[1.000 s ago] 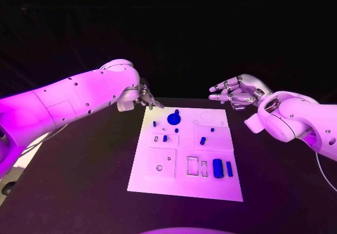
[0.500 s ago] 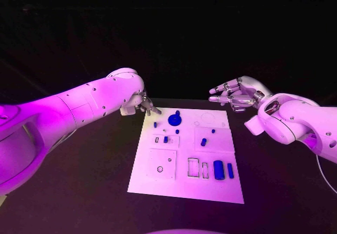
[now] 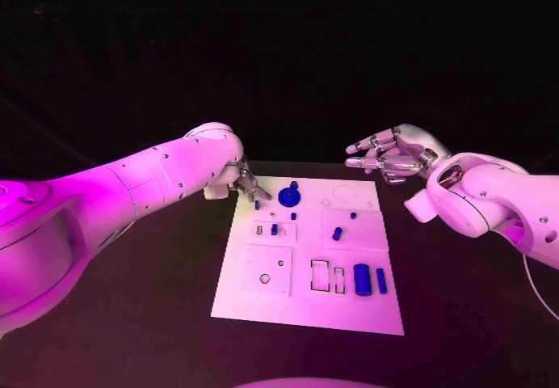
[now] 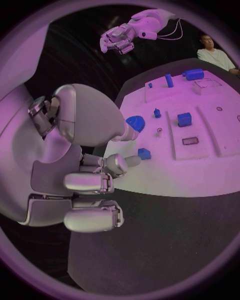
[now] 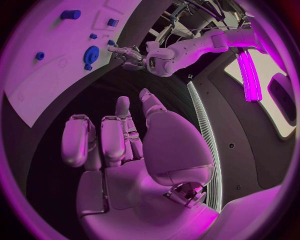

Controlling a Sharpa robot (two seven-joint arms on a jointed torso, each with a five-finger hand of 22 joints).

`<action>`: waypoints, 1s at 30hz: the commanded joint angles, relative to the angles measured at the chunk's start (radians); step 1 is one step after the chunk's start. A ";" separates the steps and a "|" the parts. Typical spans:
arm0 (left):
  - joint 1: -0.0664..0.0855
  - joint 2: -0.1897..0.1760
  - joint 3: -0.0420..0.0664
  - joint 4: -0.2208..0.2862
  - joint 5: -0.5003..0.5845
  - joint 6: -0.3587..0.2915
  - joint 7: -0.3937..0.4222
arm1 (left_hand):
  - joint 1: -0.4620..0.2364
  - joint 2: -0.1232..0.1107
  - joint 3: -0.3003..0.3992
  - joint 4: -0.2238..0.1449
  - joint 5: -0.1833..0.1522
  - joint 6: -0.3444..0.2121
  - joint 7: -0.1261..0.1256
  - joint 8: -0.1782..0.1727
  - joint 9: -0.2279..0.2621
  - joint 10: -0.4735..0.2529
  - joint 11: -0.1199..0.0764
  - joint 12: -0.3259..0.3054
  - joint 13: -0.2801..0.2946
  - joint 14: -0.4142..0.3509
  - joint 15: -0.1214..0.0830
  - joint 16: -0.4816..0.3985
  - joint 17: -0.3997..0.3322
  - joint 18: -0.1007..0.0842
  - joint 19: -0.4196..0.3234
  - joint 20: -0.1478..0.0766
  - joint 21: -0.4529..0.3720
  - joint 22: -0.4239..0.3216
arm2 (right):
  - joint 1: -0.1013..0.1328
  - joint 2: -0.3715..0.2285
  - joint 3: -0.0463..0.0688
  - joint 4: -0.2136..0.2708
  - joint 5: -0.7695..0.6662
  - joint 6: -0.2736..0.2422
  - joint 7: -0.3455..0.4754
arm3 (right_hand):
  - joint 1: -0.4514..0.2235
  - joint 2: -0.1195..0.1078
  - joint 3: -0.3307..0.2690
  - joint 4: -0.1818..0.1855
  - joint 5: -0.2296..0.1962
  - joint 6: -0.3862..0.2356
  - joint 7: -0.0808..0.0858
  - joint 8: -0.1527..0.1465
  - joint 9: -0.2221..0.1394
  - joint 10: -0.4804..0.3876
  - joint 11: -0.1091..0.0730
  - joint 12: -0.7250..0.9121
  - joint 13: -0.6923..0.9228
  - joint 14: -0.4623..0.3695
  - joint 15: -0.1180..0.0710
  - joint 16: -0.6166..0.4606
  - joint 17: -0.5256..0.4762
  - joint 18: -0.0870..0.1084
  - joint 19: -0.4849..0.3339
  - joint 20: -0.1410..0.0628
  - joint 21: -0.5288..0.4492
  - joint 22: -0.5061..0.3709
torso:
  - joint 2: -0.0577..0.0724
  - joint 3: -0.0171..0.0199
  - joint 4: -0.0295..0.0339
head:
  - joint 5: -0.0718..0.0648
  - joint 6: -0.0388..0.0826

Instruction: Assemble the parts on the task board

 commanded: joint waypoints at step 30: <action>-0.004 0.008 -0.006 -0.012 0.018 0.056 0.010 | 0.078 0.045 -0.019 -0.017 -0.003 -0.009 -0.001 -0.008 0.003 -0.013 0.003 -0.002 -0.002 0.104 0.000 0.002 0.263 -0.002 0.038 0.004 -0.002 0.113 | -0.001 0.000 0.000 0.001 -0.010 0.014 0.008 | 0.008 0.013 -0.006 -0.001 0.009 -0.007 0.000 0.002 0.000 -0.009 -0.001 0.005 -0.002 0.020 0.007 -0.005 -0.002 0.017 -0.004 -0.003 -0.004 -0.001 | 0.000 0.0005 0.0005 | 0.004 -0.007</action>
